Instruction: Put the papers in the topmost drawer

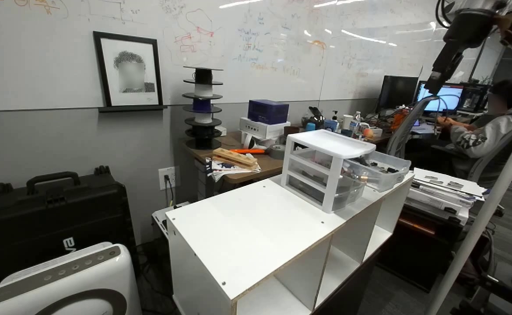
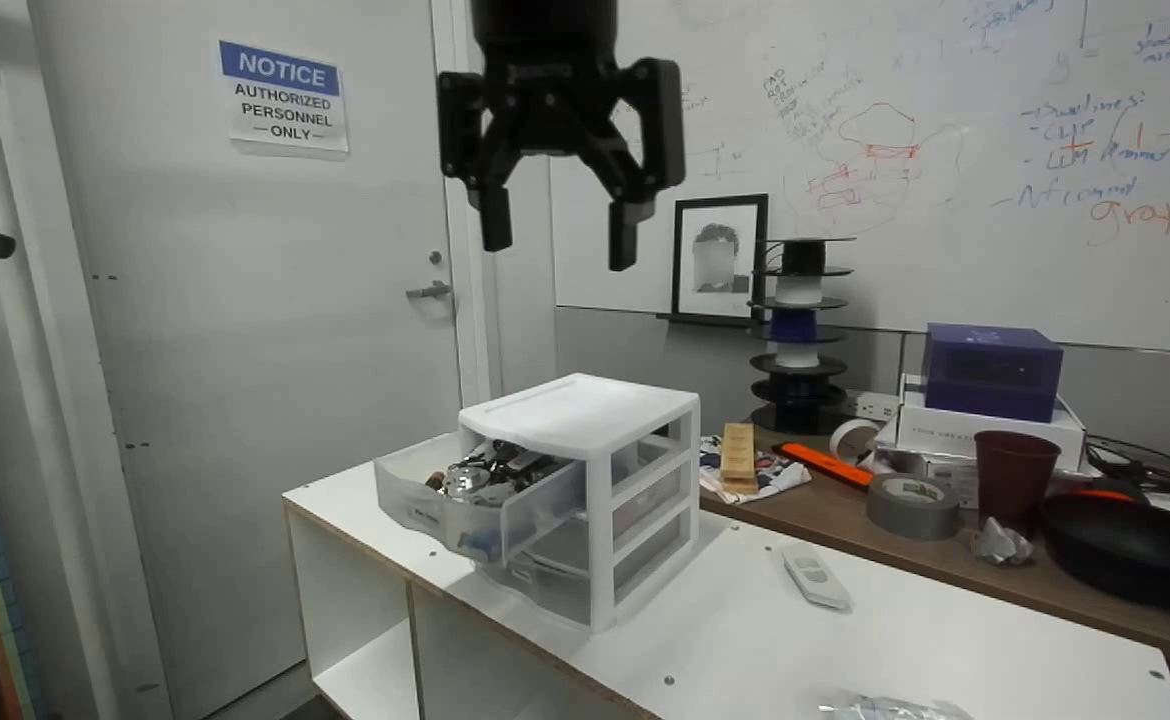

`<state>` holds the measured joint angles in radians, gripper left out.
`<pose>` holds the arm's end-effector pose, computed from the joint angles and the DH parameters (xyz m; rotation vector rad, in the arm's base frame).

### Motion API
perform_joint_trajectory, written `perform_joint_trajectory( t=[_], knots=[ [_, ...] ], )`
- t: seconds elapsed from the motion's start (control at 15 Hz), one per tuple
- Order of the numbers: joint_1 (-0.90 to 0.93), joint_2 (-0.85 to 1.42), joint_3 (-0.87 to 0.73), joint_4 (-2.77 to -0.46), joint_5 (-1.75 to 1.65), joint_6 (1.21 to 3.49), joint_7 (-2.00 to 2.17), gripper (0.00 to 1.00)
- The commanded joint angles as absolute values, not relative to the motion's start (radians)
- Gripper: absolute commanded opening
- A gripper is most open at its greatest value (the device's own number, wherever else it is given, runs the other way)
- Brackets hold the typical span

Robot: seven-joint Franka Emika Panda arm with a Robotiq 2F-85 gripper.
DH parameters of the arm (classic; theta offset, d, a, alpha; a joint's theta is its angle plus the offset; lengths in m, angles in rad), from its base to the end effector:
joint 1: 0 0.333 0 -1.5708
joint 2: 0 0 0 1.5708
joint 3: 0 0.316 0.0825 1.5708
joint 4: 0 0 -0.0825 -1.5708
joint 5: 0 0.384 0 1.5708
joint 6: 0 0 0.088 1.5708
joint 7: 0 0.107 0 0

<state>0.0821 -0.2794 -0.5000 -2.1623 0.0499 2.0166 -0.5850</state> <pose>0.4435 -0.2105 0.5087 -3.0110 -0.2377 -0.2610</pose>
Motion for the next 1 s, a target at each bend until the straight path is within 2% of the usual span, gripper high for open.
perform_joint_trajectory(
  t=[0.0,0.13,0.2,0.27,0.93],
  knots=[
    [0.13,-0.025,-0.585,-1.917,0.132,1.896,-0.809,1.0],
    [0.121,0.096,-0.603,-1.817,0.166,1.85,-0.953,1.0],
    [-0.012,0.155,-0.485,-1.772,0.182,1.845,-1.023,1.0],
    [-0.048,0.21,-0.456,-1.724,0.182,1.84,-1.074,1.0],
    [-0.369,0.713,-0.155,-1.256,0.101,2.101,-1.234,1.0]
  ],
)
